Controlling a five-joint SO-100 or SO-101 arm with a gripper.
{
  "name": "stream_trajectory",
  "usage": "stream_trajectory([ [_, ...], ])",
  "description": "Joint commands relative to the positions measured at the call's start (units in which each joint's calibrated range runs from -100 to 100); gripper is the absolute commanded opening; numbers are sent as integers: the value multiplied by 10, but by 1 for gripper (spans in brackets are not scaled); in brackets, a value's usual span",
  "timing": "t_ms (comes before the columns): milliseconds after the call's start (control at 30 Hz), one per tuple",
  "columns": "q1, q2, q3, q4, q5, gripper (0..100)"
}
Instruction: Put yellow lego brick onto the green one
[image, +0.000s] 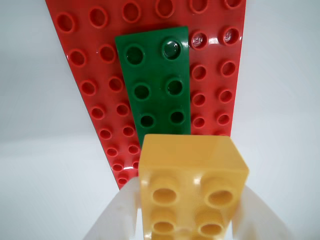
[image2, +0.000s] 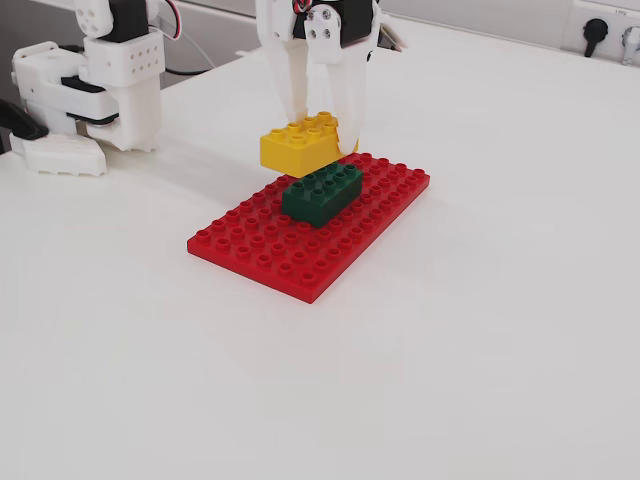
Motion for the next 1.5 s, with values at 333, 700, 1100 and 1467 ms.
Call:
stream_trajectory([
  [333, -6, -6, 27, 16, 42, 11],
  [700, -64, -6, 46, -21, 46, 11],
  [1100, -67, 1, 55, -54, 20, 11],
  [1467, -77, 1, 101, -87, 8, 11],
])
